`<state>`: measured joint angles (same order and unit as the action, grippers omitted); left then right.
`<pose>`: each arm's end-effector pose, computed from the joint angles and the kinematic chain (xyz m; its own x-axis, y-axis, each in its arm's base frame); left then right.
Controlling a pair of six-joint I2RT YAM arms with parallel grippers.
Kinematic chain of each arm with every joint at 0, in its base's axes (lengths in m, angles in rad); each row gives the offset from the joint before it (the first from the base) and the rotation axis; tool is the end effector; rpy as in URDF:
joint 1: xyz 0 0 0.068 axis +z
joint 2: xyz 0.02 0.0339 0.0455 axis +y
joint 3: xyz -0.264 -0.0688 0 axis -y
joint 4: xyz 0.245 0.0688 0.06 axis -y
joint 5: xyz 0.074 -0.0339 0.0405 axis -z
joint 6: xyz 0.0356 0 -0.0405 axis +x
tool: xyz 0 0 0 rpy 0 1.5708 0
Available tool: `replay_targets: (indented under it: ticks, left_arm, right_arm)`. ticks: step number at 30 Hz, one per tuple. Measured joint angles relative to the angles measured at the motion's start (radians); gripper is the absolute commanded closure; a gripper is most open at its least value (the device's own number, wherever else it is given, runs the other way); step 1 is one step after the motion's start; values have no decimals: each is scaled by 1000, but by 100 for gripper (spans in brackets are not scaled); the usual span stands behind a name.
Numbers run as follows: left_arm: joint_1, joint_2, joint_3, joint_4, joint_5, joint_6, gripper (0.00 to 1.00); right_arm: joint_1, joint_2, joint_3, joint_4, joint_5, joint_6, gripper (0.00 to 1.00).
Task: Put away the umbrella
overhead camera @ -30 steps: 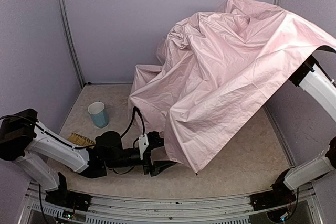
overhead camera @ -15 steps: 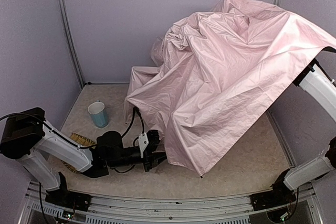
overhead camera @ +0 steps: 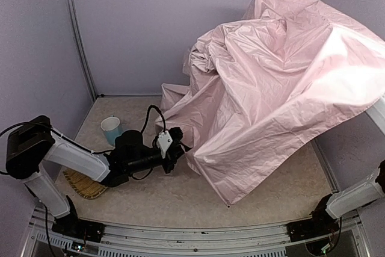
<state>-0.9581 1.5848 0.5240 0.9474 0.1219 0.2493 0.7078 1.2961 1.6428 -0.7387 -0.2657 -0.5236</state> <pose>0.1715 -0.2514 0.1806 0.1544 0.2062 -0.9663 0.8703 0.4345 0.2318 0.1904 0.1752 0.4659 0.1545 -0.5028 -0.8505 -0.8481 0.3741 -0.3752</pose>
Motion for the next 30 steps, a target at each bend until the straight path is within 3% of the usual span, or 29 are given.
replay_targets:
  ticks: [7,18,25,30]
  left_arm:
    - [142,208,309,-80,25,67,100]
    - [220,441,653,-245,39,194,100]
    - [249,554,827,-300,31,253,100]
    - [248,632,915,-314,10,267,99]
  right_arm:
    - [185,-70,-100,-19,40,-79,100]
    - [527,-105,-498,163,377,-121,100]
    - [555,-104,-813,412,470,-129,100]
    - [555,31,-901,579,493,-111,100]
